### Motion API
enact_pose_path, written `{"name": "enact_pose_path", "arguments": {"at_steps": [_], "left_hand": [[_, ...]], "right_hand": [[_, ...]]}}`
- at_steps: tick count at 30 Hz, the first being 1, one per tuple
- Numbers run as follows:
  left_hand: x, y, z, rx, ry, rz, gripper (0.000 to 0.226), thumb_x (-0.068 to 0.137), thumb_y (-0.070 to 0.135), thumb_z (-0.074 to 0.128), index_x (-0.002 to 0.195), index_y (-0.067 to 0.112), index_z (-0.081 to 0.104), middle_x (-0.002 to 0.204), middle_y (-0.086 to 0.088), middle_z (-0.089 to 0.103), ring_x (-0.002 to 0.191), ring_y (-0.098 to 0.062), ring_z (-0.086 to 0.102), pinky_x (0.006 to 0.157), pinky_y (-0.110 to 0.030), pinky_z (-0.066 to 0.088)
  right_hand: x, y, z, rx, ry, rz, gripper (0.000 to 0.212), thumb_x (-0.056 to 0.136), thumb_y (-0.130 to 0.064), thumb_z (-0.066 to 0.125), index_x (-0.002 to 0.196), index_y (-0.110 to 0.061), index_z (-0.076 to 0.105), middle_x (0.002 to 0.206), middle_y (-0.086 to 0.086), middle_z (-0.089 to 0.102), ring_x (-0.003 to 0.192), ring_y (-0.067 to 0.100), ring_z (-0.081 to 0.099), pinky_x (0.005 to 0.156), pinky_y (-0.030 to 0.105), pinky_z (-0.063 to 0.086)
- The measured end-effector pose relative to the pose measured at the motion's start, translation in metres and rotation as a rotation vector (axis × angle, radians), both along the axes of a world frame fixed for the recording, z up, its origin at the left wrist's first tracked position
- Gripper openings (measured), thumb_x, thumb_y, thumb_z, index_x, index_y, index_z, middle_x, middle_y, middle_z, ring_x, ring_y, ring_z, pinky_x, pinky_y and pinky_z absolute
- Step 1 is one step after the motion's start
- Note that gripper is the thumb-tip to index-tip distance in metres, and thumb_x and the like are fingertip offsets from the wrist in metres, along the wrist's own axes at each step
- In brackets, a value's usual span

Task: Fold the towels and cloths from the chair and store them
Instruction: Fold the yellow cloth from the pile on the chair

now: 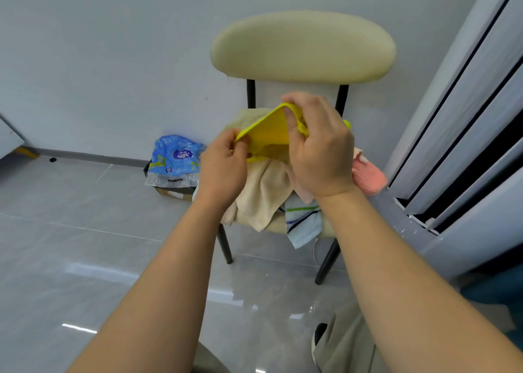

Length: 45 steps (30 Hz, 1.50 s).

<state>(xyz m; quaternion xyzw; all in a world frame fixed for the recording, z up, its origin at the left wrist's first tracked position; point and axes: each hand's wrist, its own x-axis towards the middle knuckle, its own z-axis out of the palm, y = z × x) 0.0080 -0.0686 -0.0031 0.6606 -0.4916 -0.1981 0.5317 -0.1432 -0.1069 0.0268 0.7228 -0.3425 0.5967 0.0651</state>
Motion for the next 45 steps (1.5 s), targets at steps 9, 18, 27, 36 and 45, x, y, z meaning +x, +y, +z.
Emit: {"name": "enact_pose_path", "arguments": {"at_steps": [9,18,27,36,45], "left_hand": [[0.055,0.040,0.018,-0.233,-0.194,0.320,0.013,0.096,0.031,0.054,0.086,0.025,0.058,0.072,0.015,0.054,0.071,-0.004,0.048,0.063,-0.018,0.036],[0.102,0.087,0.014,-0.229,-0.218,0.542,0.029,0.089,0.036,0.062,0.071,0.014,0.055,0.060,0.007,0.044,0.063,-0.008,0.041,0.058,-0.022,0.033],[0.135,0.117,0.004,-0.242,-0.178,0.604,0.048,0.088,0.025,0.062,0.054,0.026,0.029,0.050,0.009,0.025,0.053,-0.008,0.026,0.052,-0.025,0.021],[0.177,0.142,0.000,-0.496,-0.231,0.813,0.034,0.073,0.006,0.051,0.055,0.015,0.023,0.057,0.010,0.018,0.056,-0.008,0.018,0.054,-0.028,0.016],[0.194,0.149,-0.011,-0.178,-0.399,0.883,0.034,0.076,0.026,0.050,0.054,0.017,0.025,0.054,0.006,0.021,0.060,-0.021,0.031,0.058,-0.036,0.026]], "right_hand": [[0.023,0.007,-0.006,0.282,-0.012,0.149,0.029,0.098,-0.042,0.060,0.097,-0.015,0.069,0.058,-0.016,0.039,0.058,0.014,0.043,0.053,0.030,0.038],[0.070,0.022,-0.014,0.879,-0.077,0.685,0.012,0.096,-0.015,0.064,0.104,-0.019,0.073,0.087,-0.009,0.071,0.081,0.002,0.063,0.082,0.035,0.056],[0.134,0.046,-0.035,1.023,-0.218,0.681,0.025,0.102,-0.036,0.054,0.094,-0.014,0.064,0.079,0.009,0.064,0.068,0.017,0.060,0.068,0.035,0.052],[0.184,0.072,-0.047,1.151,-0.124,1.085,0.016,0.098,-0.016,0.062,0.107,-0.029,0.060,0.099,0.013,0.073,0.087,0.020,0.064,0.080,0.034,0.052],[0.206,0.084,-0.057,1.102,-0.191,0.976,0.014,0.102,-0.025,0.056,0.094,-0.023,0.067,0.086,0.024,0.064,0.072,0.025,0.052,0.068,0.044,0.046]]}}
